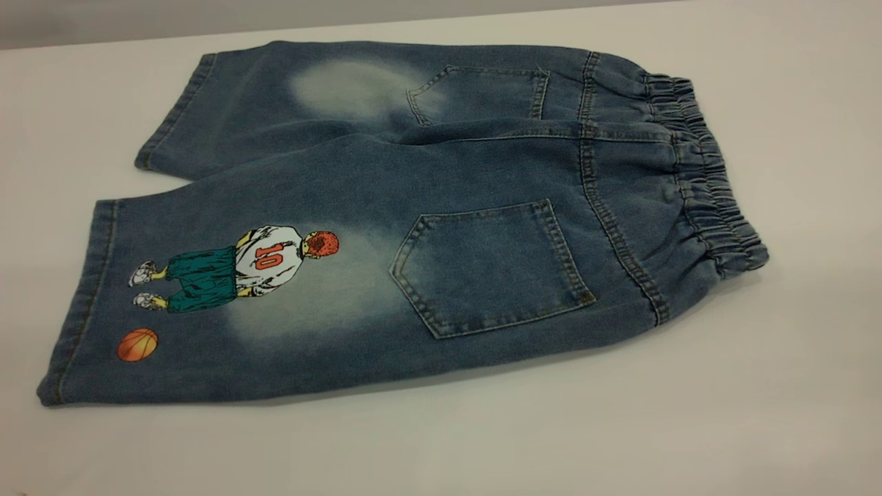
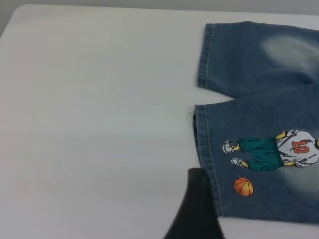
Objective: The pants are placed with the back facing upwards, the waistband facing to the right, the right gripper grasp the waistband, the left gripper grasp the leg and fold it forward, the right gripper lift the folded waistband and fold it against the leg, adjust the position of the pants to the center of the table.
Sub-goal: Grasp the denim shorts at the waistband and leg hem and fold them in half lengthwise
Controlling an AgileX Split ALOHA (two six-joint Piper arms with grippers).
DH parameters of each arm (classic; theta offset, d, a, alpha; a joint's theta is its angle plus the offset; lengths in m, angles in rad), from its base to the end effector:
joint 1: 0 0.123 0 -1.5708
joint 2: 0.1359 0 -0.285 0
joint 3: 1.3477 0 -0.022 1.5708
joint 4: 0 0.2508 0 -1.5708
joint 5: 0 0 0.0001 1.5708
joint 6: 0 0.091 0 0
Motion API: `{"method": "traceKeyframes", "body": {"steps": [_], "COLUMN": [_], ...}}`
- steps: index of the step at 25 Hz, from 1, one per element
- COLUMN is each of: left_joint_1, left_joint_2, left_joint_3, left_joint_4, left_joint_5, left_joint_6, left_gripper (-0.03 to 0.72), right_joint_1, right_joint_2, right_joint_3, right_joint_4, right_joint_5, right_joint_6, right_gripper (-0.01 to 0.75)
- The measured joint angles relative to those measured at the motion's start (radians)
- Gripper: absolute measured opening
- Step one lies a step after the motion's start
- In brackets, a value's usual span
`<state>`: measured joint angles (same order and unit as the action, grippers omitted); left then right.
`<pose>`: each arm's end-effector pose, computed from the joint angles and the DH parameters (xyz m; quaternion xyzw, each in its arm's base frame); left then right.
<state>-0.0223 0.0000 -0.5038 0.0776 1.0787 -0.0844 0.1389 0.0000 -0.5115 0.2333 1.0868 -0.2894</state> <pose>-0.0060 0.0064 0.2771 -0.0285 0.8558 0.0112 0.5164 -0.0110 0.0173 0.2802 -0.1874 0.8303 0.0774 0.5191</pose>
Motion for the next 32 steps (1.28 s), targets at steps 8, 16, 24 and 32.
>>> {"method": "traceKeyframes", "body": {"steps": [8, 16, 24, 32], "left_joint_1": [0.0, 0.0, 0.0, 0.0], "left_joint_2": [0.0, 0.0, 0.0, 0.044], "left_joint_3": [0.0, 0.0, 0.0, -0.036], "left_joint_4": [0.0, 0.0, 0.0, 0.028], "left_joint_5": [0.0, 0.0, 0.0, -0.041], "left_joint_6": [0.0, 0.0, 0.0, -0.006], "left_gripper": [0.546, 0.546, 0.546, 0.546], "right_joint_1": [0.0, 0.0, 0.0, 0.0], "right_joint_2": [0.0, 0.0, 0.0, 0.0], "right_joint_3": [0.0, 0.0, 0.0, -0.029], "right_joint_4": [0.0, 0.0, 0.006, 0.008], "right_joint_5": [0.0, 0.0, 0.0, -0.056], "right_joint_6": [0.0, 0.0, 0.0, 0.058], "right_gripper": [0.43, 0.43, 0.43, 0.43]}}
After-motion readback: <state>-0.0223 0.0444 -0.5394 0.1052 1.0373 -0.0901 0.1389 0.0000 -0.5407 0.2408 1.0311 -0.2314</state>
